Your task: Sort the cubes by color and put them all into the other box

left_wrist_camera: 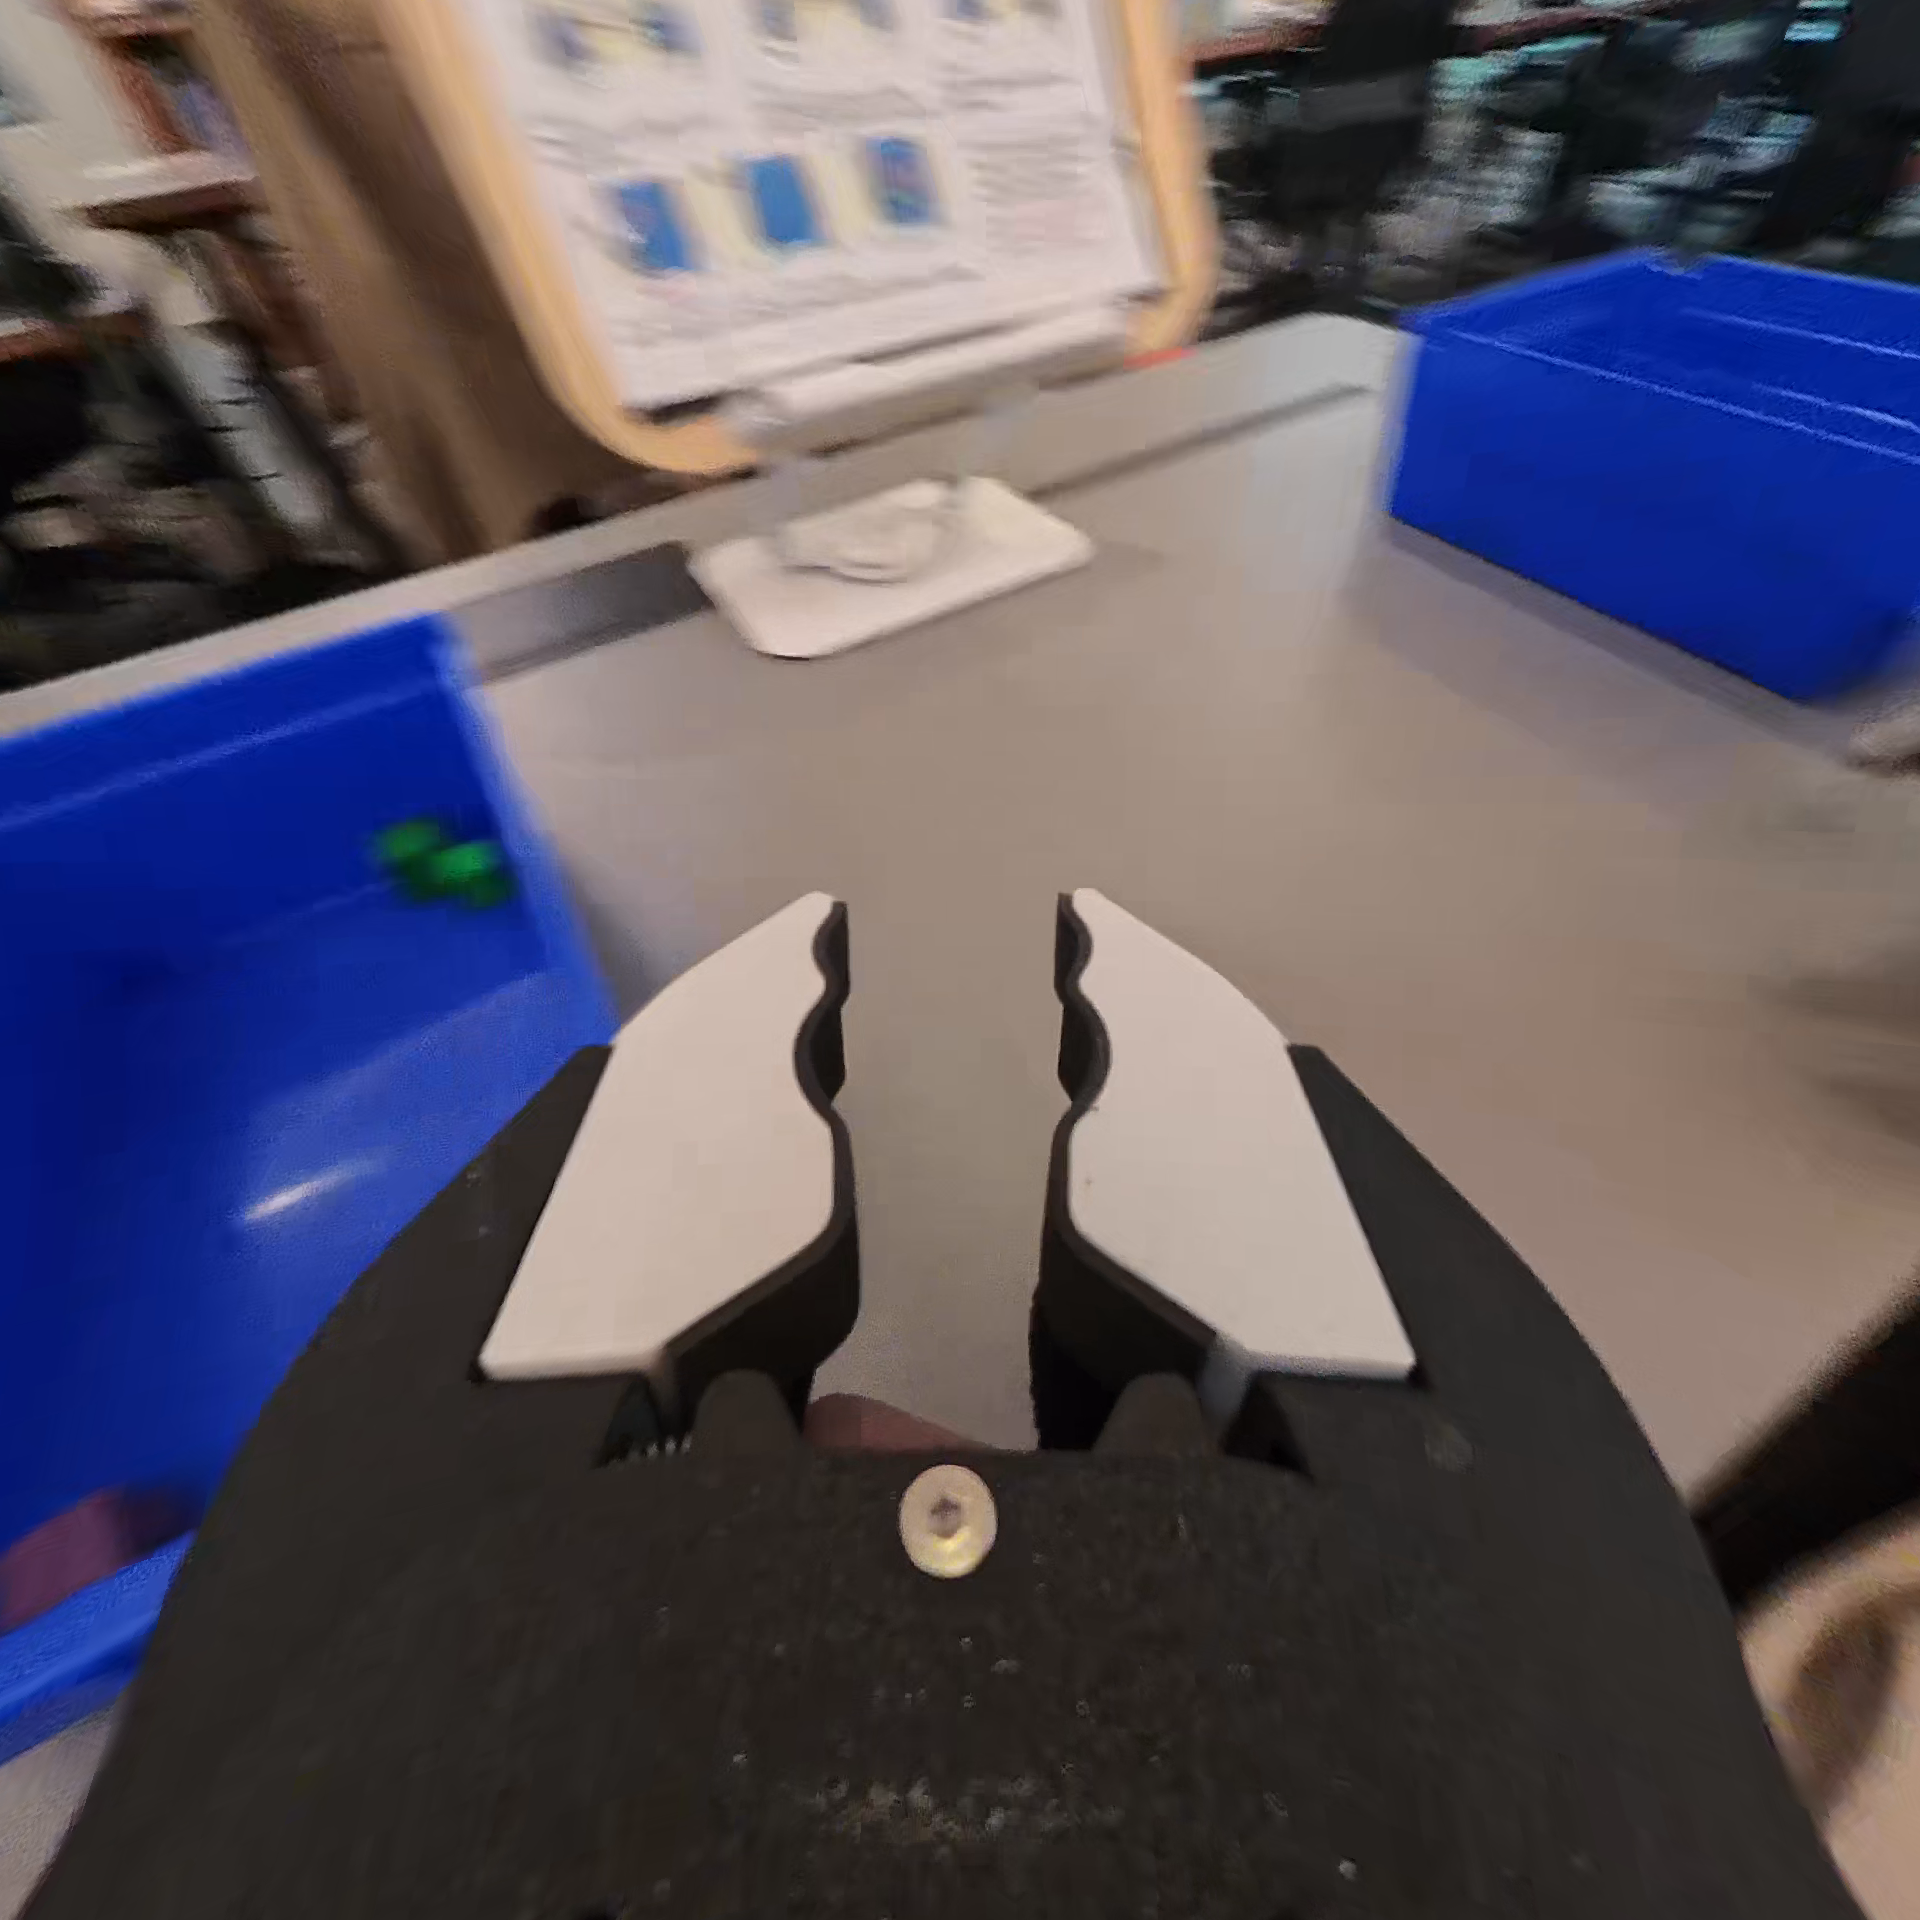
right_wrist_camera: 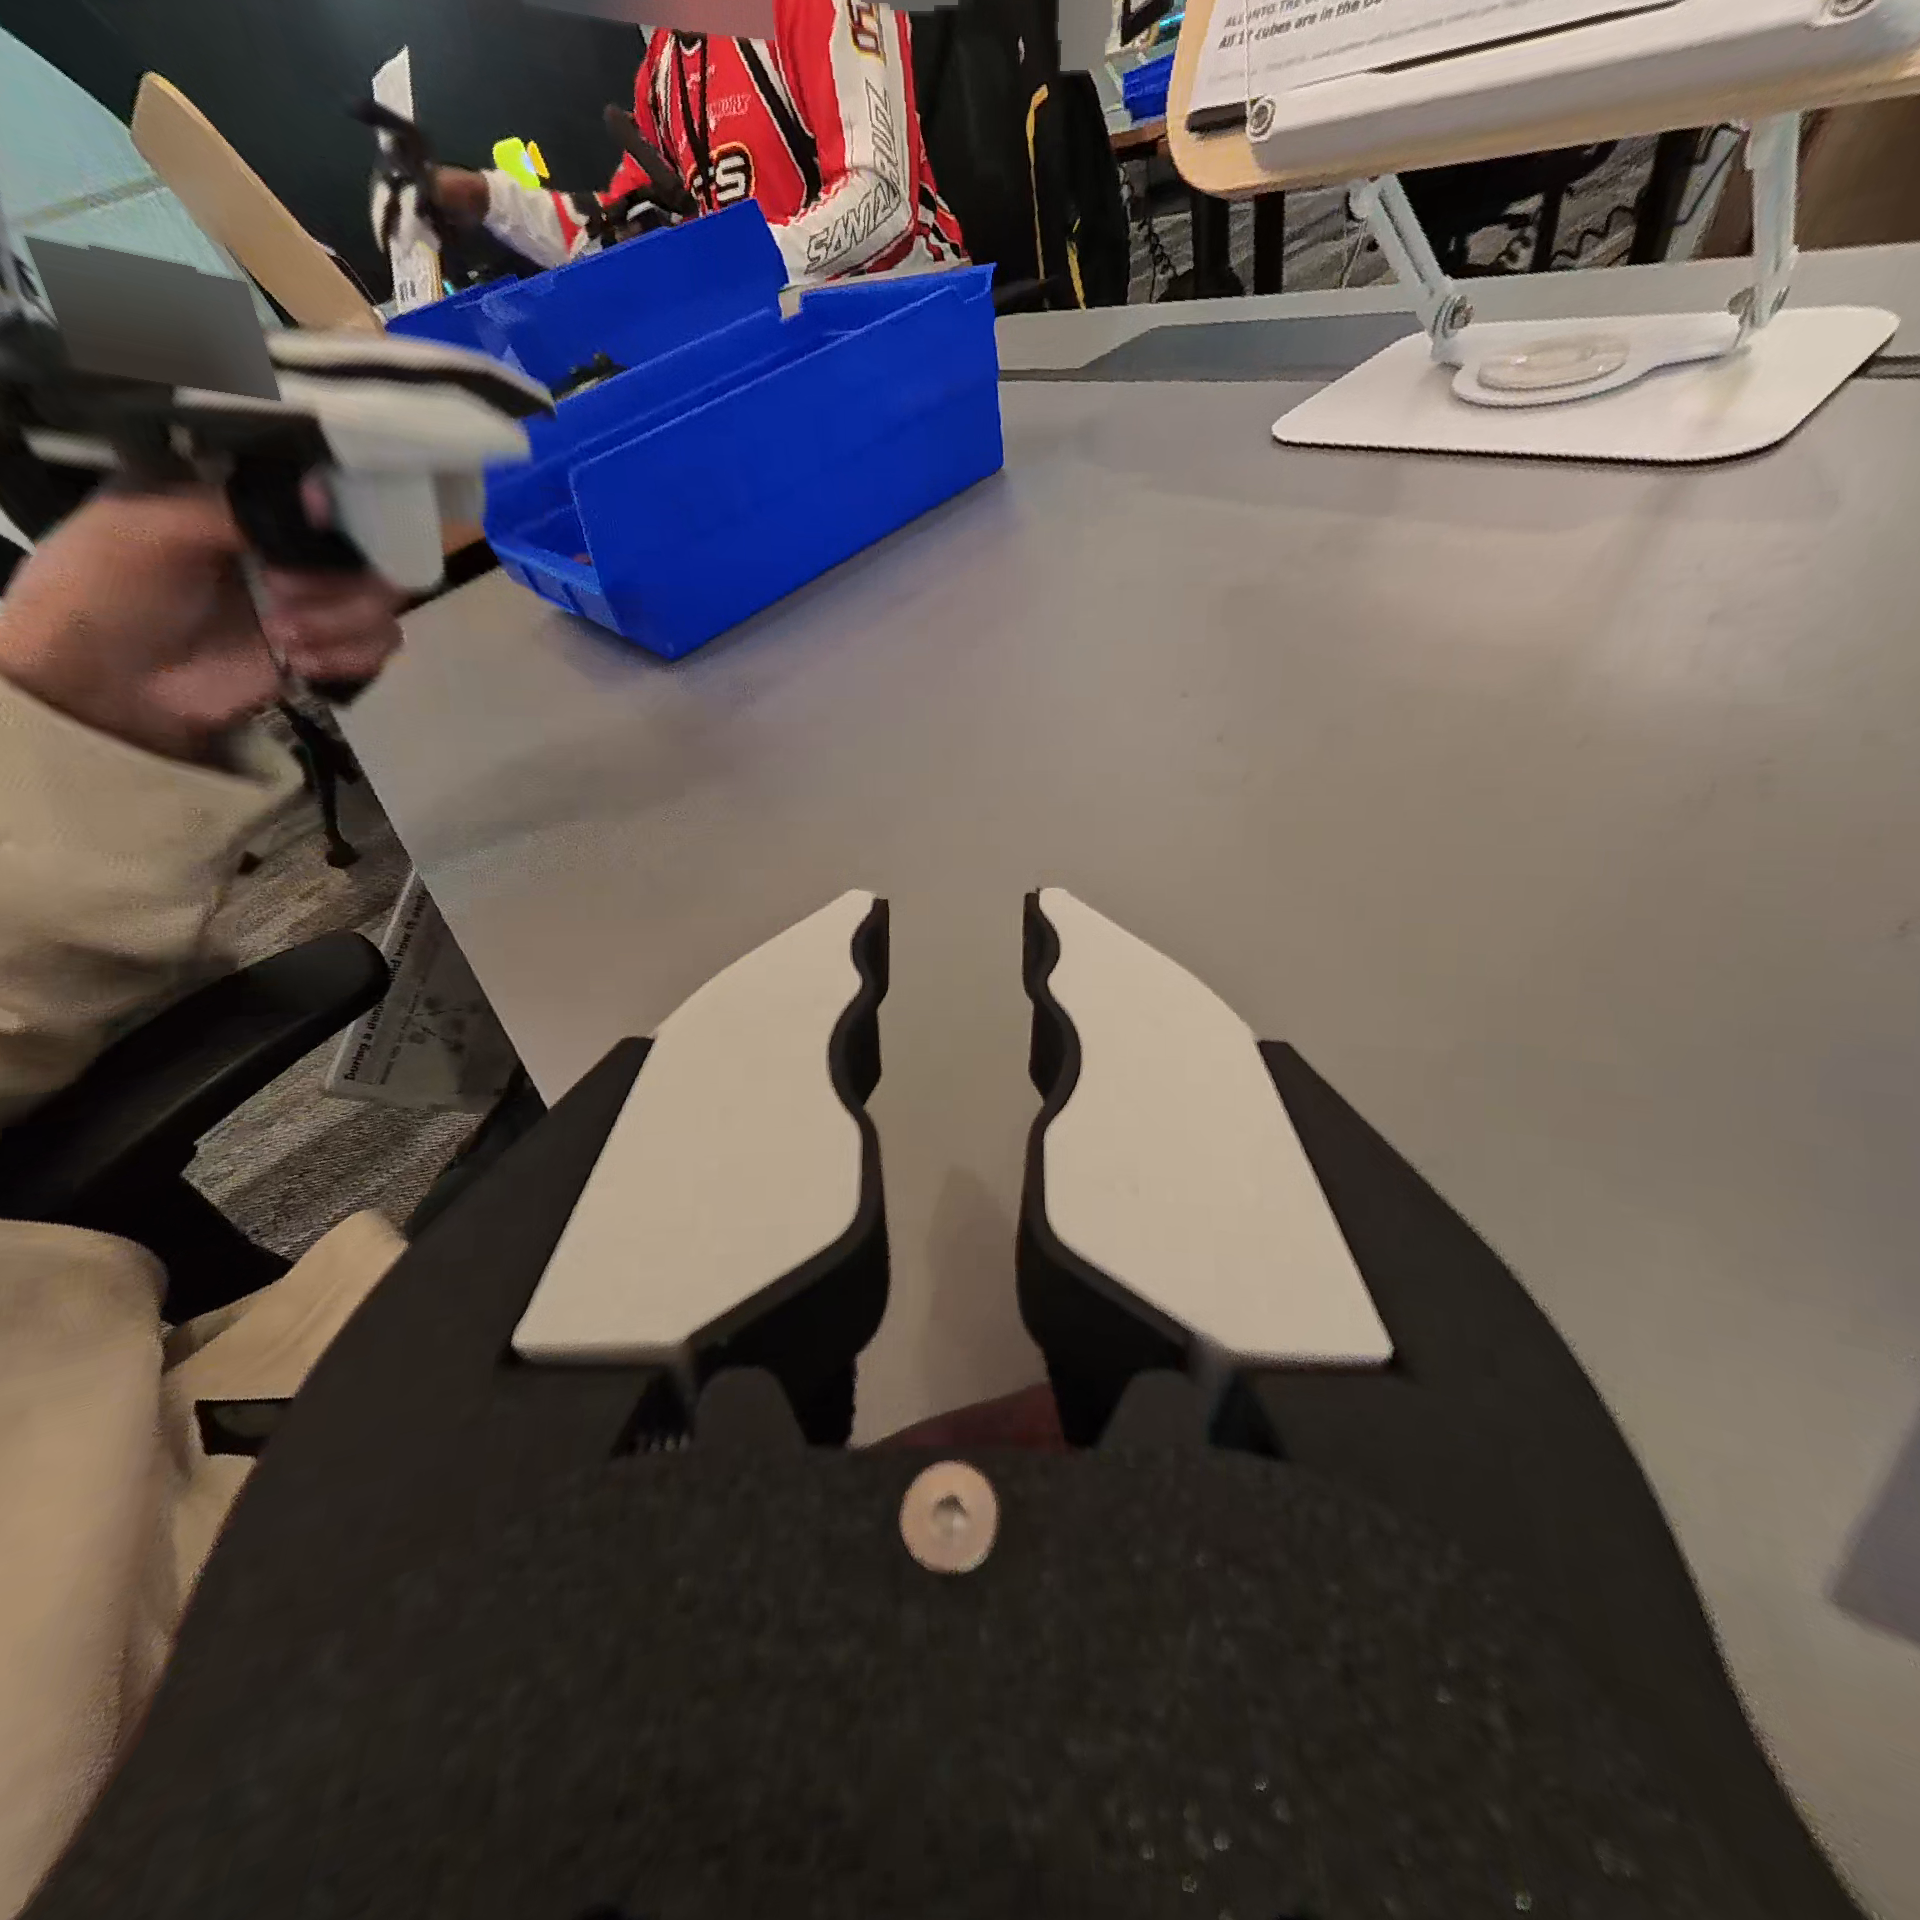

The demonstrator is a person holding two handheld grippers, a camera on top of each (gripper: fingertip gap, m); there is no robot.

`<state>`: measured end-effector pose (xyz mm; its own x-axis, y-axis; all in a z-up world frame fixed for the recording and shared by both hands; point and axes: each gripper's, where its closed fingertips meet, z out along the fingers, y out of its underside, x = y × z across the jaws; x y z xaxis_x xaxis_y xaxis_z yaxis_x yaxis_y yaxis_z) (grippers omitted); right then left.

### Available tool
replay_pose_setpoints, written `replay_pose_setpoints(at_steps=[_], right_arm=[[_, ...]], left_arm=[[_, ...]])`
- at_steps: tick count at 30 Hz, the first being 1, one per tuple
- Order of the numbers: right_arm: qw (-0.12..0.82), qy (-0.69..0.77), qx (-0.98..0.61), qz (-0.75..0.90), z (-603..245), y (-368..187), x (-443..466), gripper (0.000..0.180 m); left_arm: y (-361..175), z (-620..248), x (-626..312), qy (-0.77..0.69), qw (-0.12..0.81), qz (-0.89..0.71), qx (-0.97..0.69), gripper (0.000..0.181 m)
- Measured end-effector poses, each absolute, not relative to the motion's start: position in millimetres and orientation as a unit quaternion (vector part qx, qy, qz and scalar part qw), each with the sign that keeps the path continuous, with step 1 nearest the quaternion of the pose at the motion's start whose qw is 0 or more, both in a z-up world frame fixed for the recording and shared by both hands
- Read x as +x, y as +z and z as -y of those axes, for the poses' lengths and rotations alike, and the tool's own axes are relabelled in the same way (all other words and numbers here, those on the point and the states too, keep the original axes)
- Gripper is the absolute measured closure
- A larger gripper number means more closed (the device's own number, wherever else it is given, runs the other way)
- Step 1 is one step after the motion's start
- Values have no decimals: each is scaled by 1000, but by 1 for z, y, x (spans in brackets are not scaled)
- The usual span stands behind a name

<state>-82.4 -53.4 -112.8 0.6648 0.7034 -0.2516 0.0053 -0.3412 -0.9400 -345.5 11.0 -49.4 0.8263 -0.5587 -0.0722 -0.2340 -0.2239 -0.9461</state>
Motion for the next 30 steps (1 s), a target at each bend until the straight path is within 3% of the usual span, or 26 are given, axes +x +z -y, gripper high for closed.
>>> replay_pose_setpoints(at_steps=[4, 6, 12, 21, 23, 30], right_arm=[[515, 342, -748, 240, 54, -114, -84, 155], [510, 345, -750, 241, 53, -115, -87, 155], [501, 341, -756, 247, 55, -117, -94, 155], [483, 351, -762, 251, 59, -122, -102, 155], [481, 351, -762, 254, 60, -122, -103, 155], [495, 340, -757, 258, 62, -114, -97, 156]], left_arm=[[-27, -91, -430, -74, 552, -167, -814, 137], [-47, -139, -454, -89, 500, -127, -852, 128], [-117, -242, -474, -114, 405, -26, -907, 133], [-184, -267, -469, -56, 308, -55, -948, 140], [-187, -272, -480, -19, 311, -65, -948, 158], [-158, -253, -487, -76, 346, -98, -930, 158]])
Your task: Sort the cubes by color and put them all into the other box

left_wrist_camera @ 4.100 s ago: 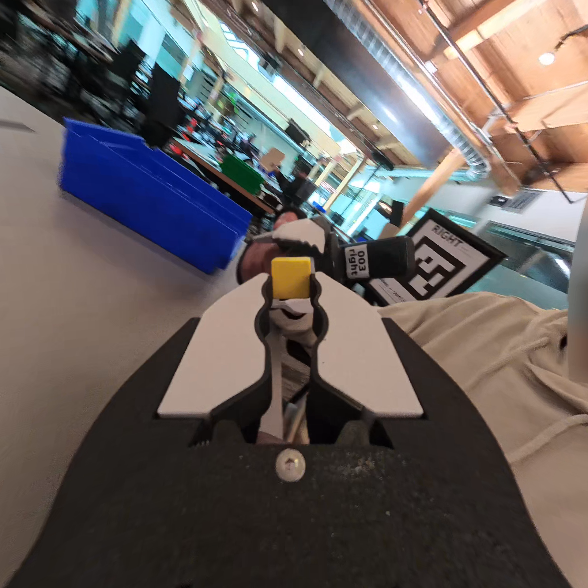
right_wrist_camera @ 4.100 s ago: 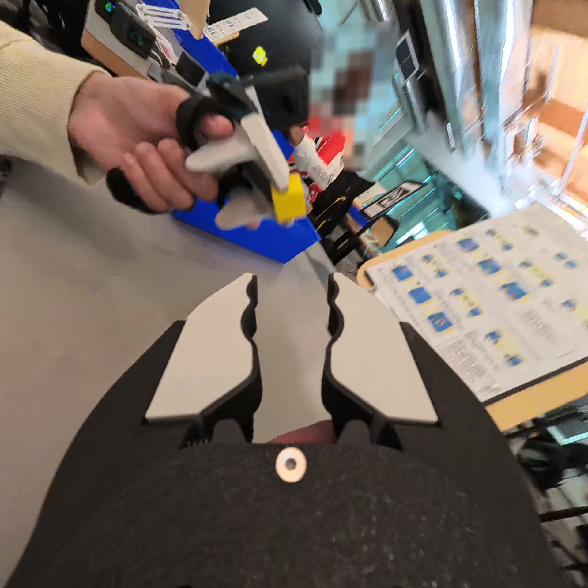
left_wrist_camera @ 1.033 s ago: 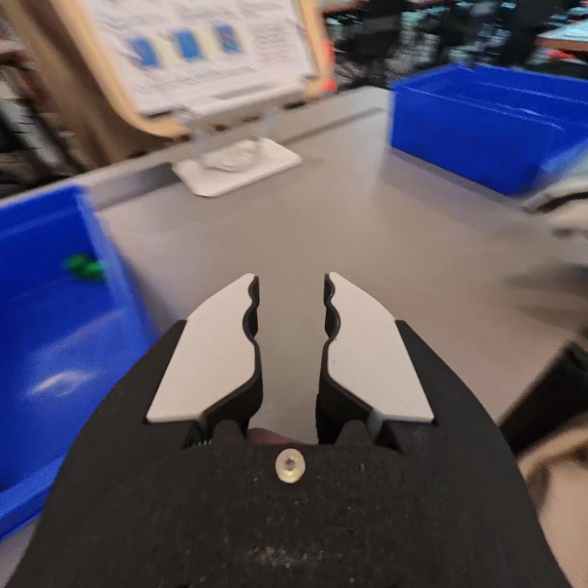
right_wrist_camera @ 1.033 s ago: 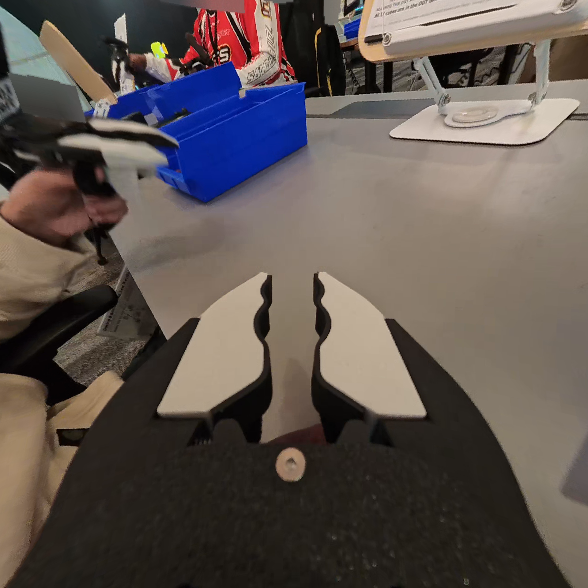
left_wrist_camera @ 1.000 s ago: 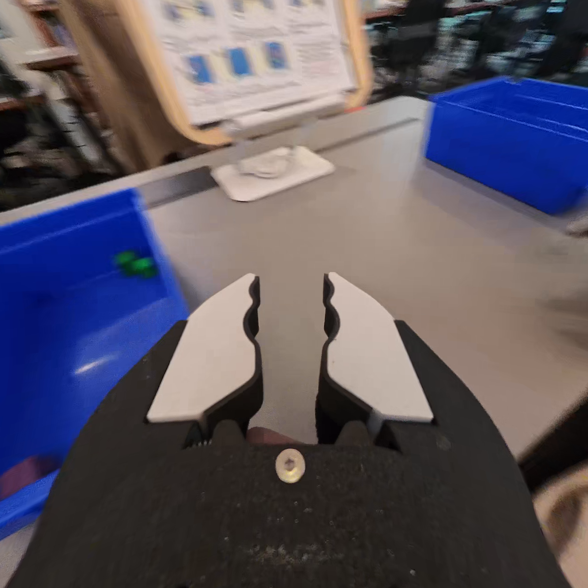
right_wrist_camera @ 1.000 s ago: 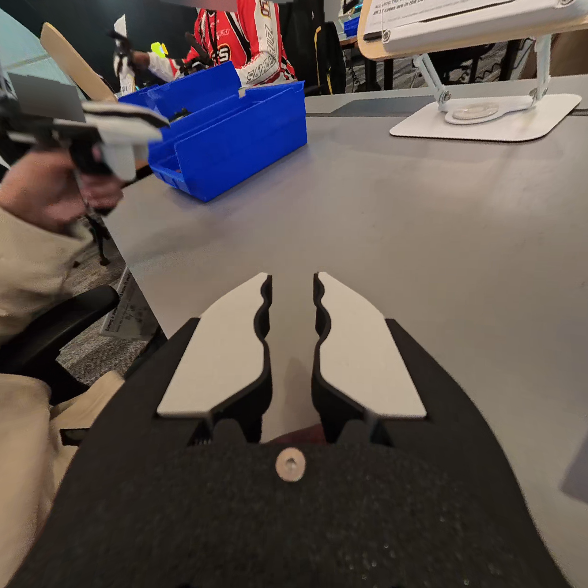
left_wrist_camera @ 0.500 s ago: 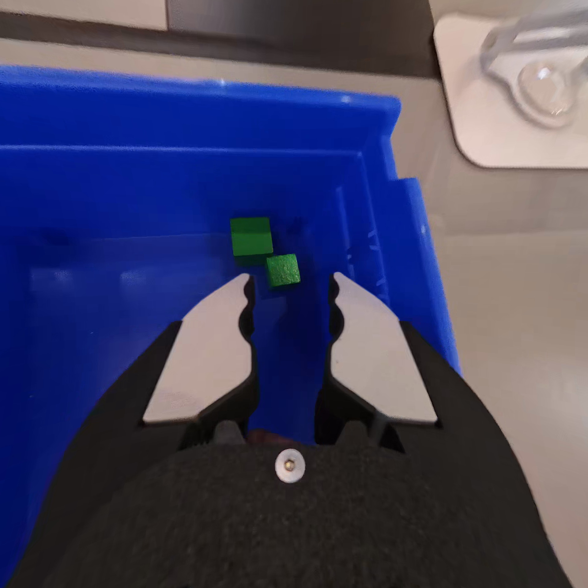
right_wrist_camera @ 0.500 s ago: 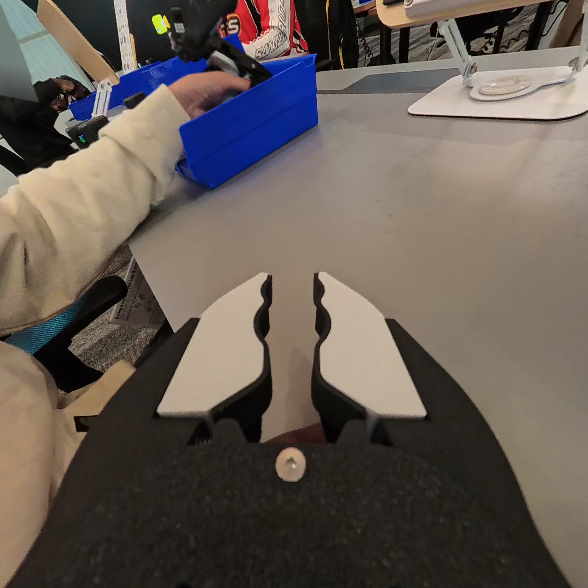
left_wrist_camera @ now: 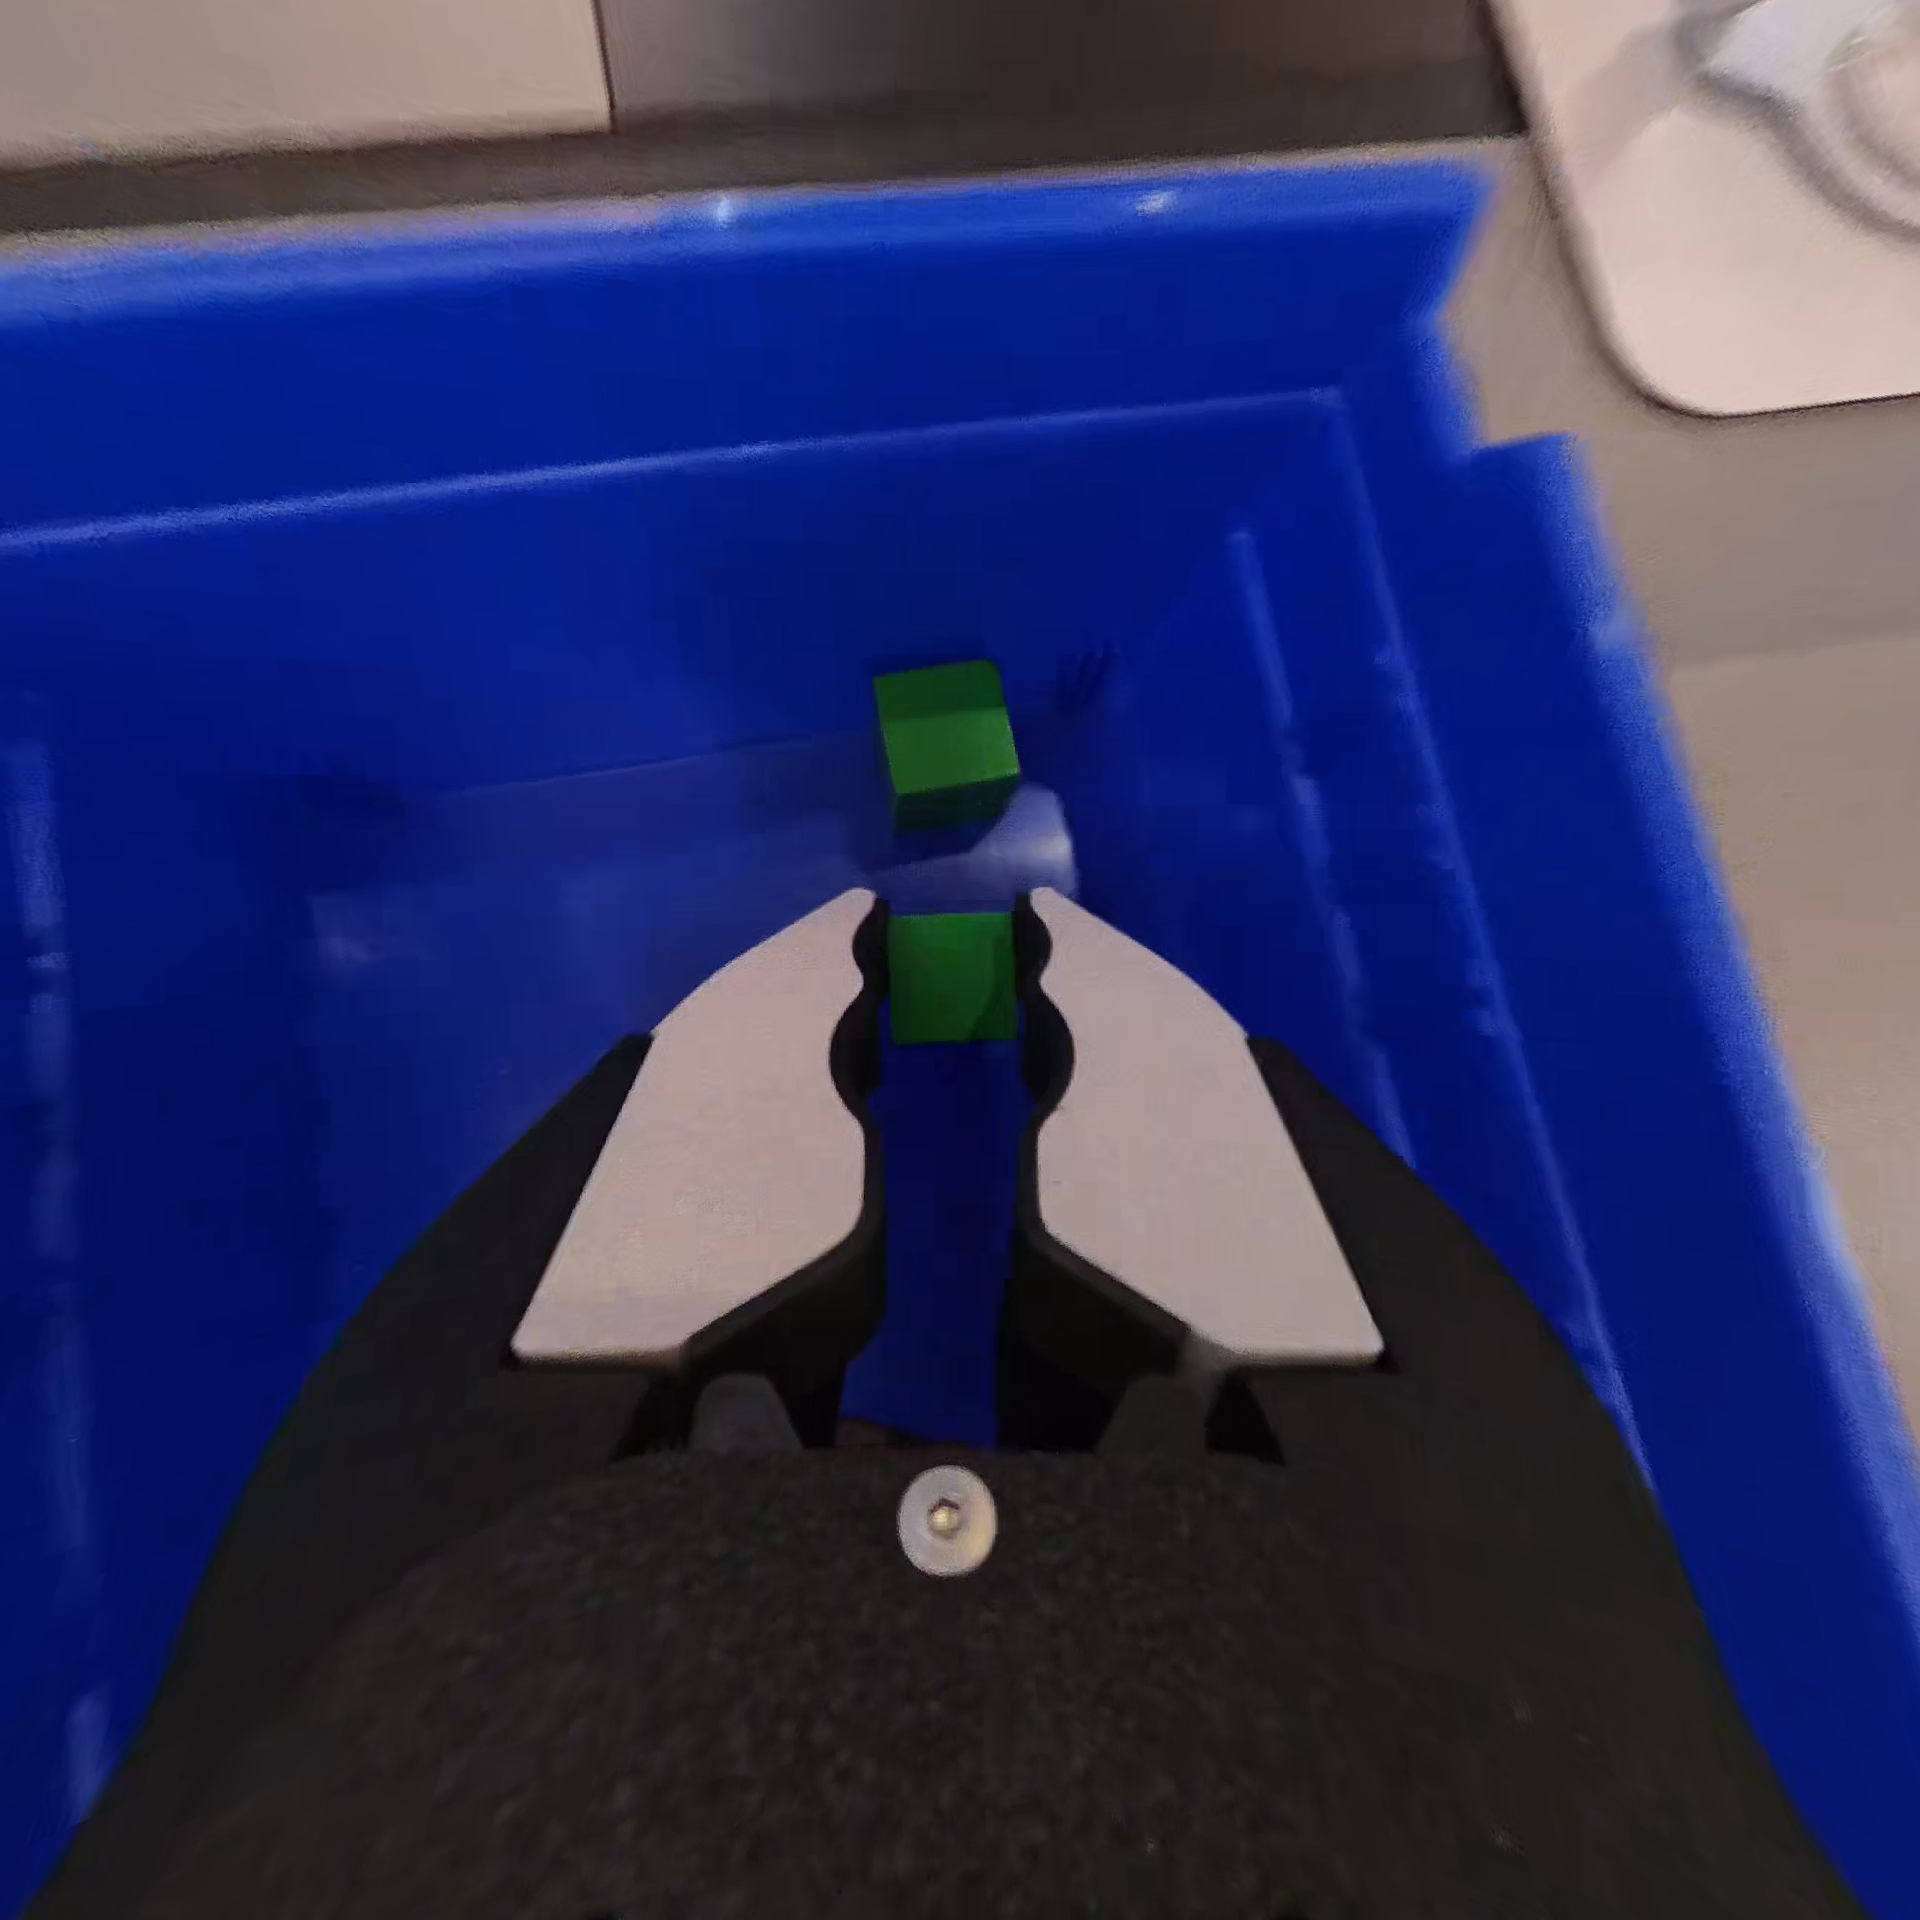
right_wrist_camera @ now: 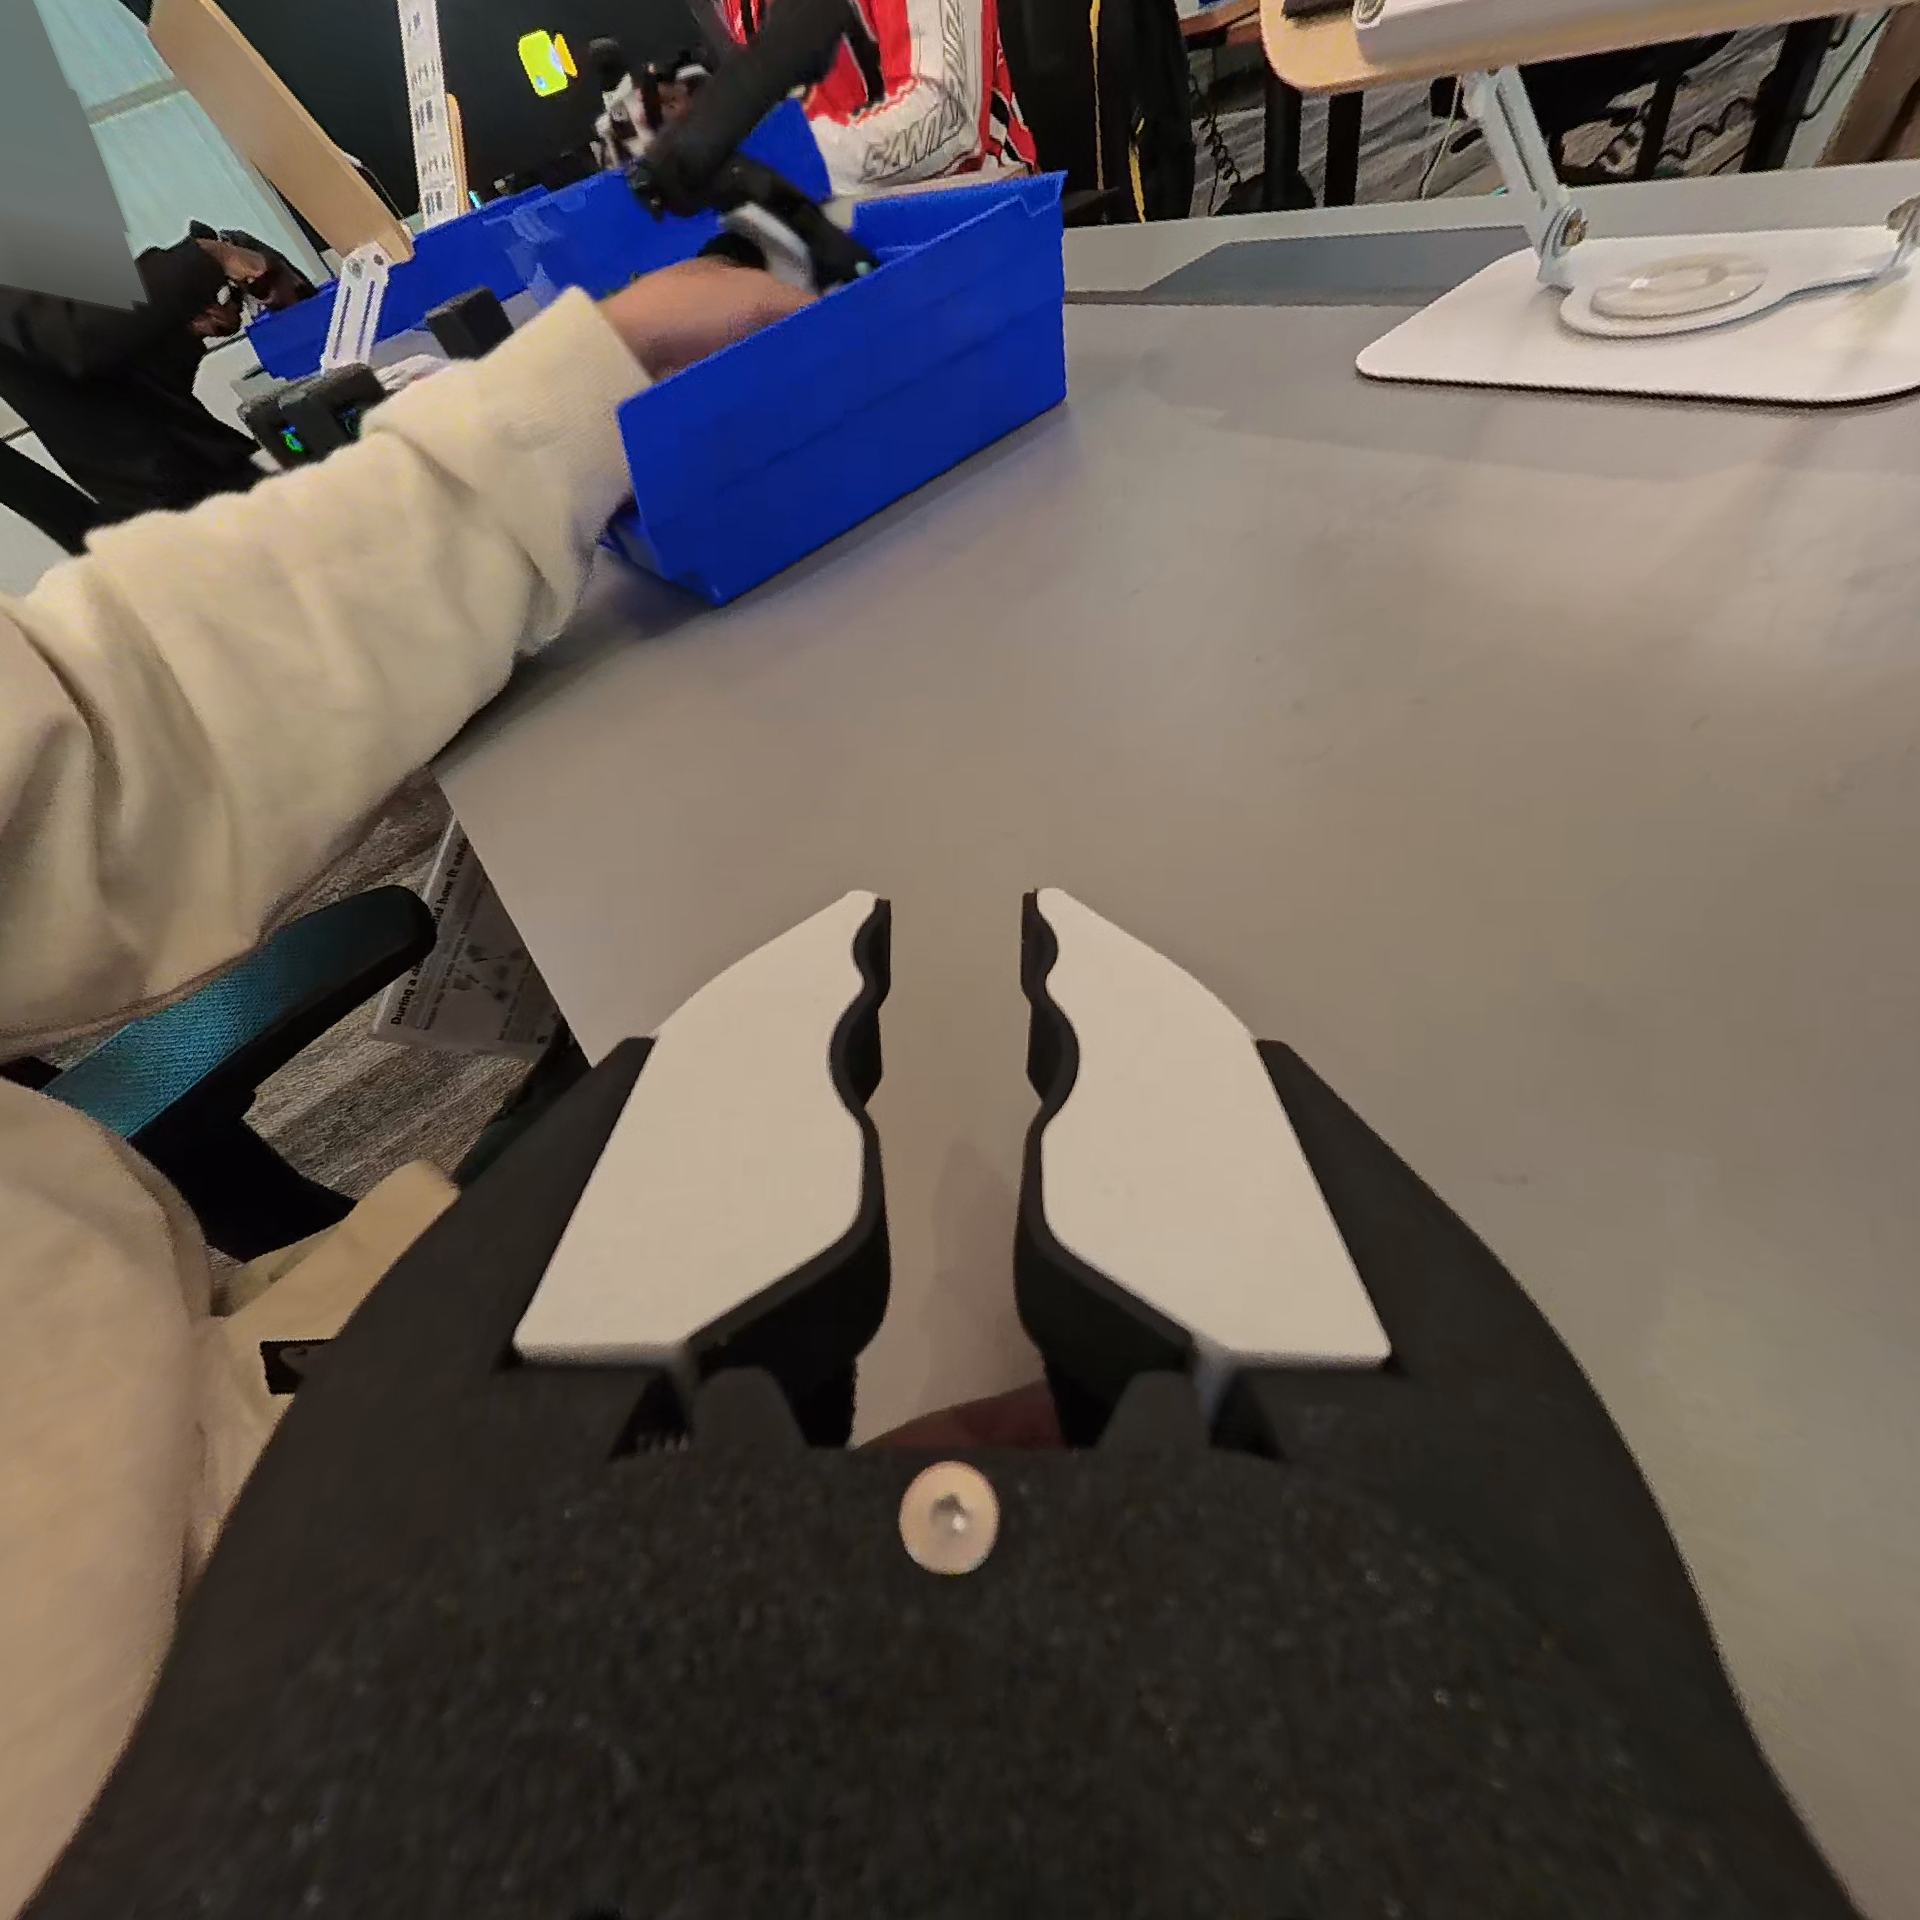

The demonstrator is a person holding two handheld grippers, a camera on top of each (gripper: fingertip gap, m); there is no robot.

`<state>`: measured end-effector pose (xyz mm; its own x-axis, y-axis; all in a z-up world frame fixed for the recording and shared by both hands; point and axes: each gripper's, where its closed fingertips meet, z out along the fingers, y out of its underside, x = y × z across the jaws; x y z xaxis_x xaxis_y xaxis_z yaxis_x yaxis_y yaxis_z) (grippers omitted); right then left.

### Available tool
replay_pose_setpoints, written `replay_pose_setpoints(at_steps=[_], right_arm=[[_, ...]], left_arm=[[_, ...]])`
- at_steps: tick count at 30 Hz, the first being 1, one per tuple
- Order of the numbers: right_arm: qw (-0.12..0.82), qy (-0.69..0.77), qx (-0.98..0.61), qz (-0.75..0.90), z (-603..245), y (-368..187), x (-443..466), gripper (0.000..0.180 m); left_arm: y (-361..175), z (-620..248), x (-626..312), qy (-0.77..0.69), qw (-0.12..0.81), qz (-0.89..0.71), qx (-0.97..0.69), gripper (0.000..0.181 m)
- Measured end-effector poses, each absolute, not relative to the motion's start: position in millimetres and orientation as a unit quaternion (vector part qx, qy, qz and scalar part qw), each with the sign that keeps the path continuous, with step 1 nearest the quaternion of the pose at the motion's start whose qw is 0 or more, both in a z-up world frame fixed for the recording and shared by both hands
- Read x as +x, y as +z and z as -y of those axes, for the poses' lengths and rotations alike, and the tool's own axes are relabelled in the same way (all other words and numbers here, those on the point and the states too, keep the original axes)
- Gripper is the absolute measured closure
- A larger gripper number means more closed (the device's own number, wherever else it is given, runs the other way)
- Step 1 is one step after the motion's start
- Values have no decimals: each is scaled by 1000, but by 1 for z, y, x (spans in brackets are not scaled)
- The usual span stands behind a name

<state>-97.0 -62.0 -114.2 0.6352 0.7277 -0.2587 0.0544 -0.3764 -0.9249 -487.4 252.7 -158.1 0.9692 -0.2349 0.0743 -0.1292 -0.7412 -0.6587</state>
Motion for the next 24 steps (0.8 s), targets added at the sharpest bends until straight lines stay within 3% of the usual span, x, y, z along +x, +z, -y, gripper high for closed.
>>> replay_pose_setpoints(at_steps=[9, 18, 21, 24], right_arm=[[530, 328, -744, 240, 59, -97, -83, 160], [527, 319, -747, 250, 62, -101, -90, 160], [527, 290, -751, 272, 58, -110, -92, 159], [559, 245, -719, 332, 44, -101, -100, 153]], left_arm=[[-34, -125, -479, -118, 630, -200, -741, 158], [-42, -74, -461, -81, 636, -231, -731, 158], [-31, -71, -441, -163, 628, -230, -725, 158], [-1, -63, -399, -353, 587, -216, -696, 159]])
